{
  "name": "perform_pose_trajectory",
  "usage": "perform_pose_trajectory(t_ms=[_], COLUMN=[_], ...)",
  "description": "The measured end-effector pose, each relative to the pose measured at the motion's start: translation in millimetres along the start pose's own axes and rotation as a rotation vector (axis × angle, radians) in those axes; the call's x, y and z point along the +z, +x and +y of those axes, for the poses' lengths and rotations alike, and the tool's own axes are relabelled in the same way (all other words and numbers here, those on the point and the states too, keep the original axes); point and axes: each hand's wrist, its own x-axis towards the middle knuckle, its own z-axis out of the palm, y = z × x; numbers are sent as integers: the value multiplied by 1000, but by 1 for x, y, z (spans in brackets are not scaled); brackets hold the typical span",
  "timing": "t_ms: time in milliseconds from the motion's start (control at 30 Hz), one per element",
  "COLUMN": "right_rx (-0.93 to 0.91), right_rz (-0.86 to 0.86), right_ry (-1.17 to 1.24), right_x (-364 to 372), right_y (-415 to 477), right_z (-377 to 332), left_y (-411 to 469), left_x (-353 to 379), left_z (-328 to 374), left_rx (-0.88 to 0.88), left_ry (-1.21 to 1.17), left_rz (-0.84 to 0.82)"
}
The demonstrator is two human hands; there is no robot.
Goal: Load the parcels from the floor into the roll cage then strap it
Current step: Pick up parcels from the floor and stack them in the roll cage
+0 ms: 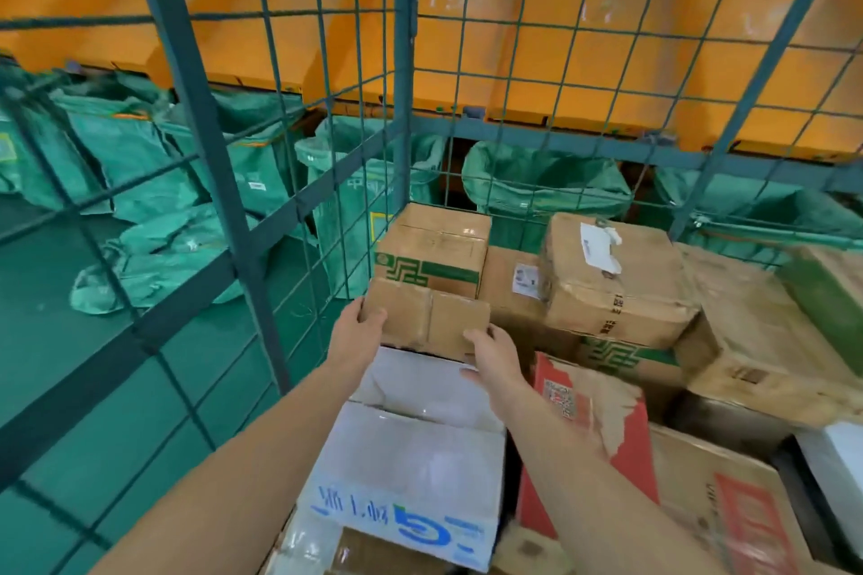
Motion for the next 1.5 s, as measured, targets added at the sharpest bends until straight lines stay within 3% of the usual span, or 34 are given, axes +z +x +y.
perform_pose_trajectory(t_ms=[300, 633, 1033, 1300, 1500], right_rx=[-29, -50, -135, -129, -67], right_rz=[-90, 33, 431, 743, 971], right_ry=[-98, -50, 192, 269, 392], right_x=[22, -14, -149, -275, -336], right_y=[9, -35, -181, -326, -463], right_z=[3, 6, 62, 129, 206], left_y=[11, -24, -158, -335, -477], left_x=[7, 23, 131, 234, 275], left_z=[-9, -15, -3, -11, -53], left_rx=[-11, -148, -45, 44, 164], left_ry=[-106, -181, -73, 20, 228], left_rz=[-30, -37, -457, -741, -1018])
